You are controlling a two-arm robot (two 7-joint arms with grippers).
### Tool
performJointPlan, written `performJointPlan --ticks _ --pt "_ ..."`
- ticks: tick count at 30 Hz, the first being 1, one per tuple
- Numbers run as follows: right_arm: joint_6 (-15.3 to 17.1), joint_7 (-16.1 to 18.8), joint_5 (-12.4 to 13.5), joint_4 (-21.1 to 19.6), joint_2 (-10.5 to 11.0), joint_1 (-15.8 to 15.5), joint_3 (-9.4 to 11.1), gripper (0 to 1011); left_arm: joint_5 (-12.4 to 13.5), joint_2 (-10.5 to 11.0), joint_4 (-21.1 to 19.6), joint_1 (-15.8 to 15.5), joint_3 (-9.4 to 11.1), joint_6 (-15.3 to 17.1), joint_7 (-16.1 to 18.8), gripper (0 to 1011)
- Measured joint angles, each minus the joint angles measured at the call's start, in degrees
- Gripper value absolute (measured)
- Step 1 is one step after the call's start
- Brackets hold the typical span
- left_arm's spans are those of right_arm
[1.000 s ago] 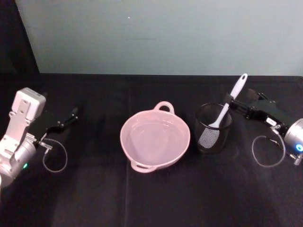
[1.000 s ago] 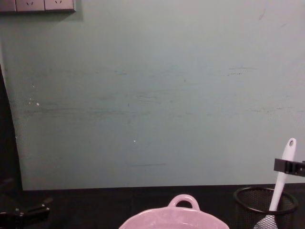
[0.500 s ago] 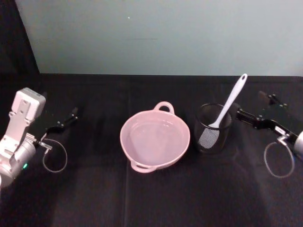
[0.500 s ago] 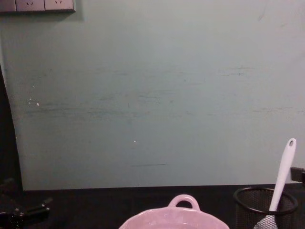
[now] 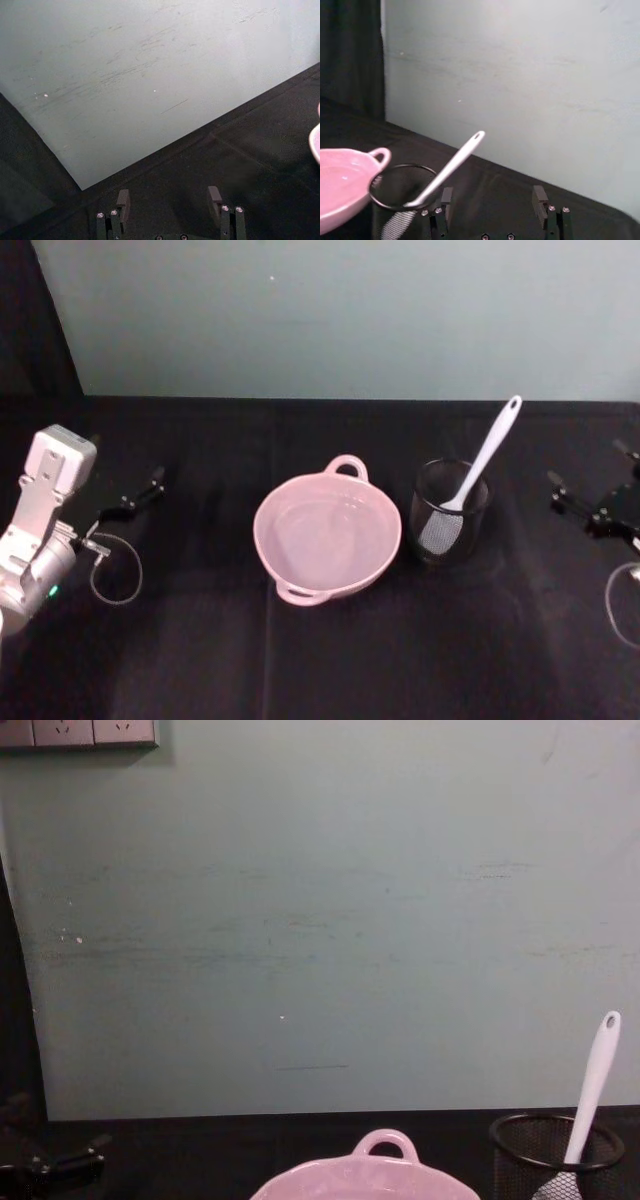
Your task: Use the one hand to pick up the spoon and stir the clear water in the bowl.
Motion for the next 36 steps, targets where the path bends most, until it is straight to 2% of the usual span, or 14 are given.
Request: performJointPlan --ticks 7,11,36 --pt "-3.68 -2.06 -3.73 2.23 -1.72 -1.13 1.03 1003 0.0 0.0 0.0 0.0 0.0 0.0 0.0 1011" --pt "-4.16 -1.98 -3.56 3.27 -2.68 -0.97 1.47 1003 0.0 0.0 0.0 0.0 0.0 0.0 0.0 1011" --pt "-4.03 -1.95 -3.67 2.92 -2.37 -1.0 1.27 1003 0.0 0.0 0.0 0.0 0.0 0.0 0.0 1011"
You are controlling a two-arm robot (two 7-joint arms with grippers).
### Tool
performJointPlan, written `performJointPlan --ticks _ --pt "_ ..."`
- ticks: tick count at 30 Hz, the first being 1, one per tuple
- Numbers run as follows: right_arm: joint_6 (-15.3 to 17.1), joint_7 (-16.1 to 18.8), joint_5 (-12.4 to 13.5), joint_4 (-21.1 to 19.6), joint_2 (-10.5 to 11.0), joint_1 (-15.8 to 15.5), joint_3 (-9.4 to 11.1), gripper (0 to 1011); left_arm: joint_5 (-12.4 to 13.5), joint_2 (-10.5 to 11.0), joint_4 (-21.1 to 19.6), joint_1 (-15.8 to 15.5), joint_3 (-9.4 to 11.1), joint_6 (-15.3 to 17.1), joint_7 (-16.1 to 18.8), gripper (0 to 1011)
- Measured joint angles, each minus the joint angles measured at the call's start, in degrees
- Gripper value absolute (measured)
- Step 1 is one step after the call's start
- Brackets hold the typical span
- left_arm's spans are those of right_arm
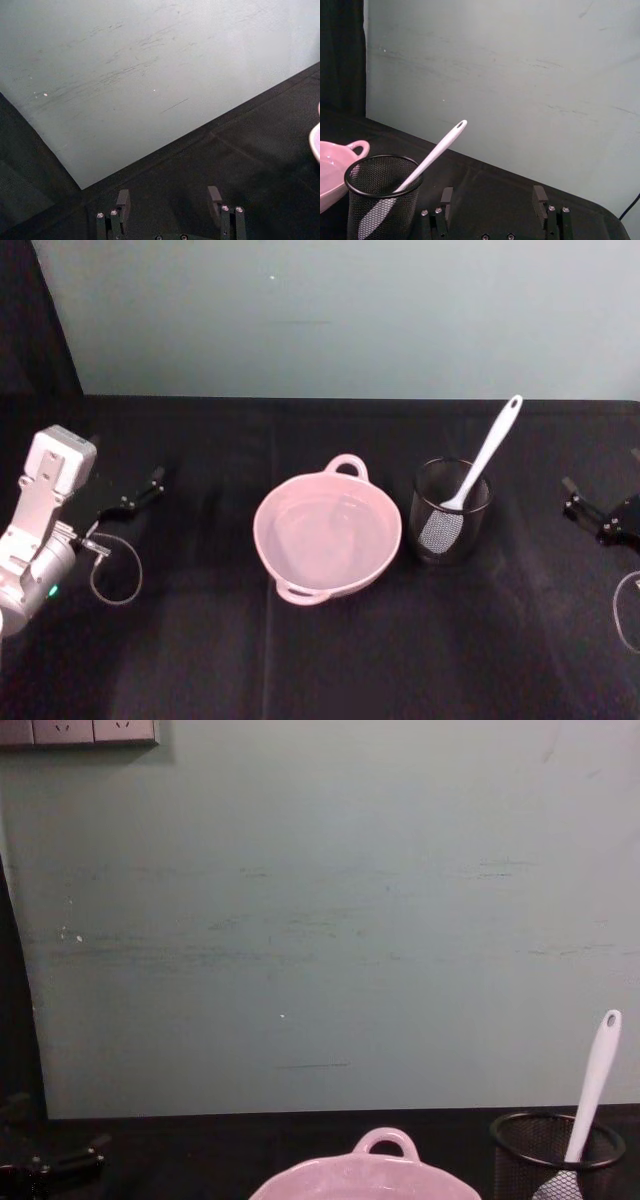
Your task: Use the one hand to pick up the spoon and stir the clear water in the bowl.
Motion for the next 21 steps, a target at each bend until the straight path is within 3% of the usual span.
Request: performJointPlan --ticks 21 --pt "0.07 -0.04 -0.04 -0.05 0.07 0.0 -0.02 1002 0.0 0.0 0.0 0.0 0.0 0.0 0.0 1011"
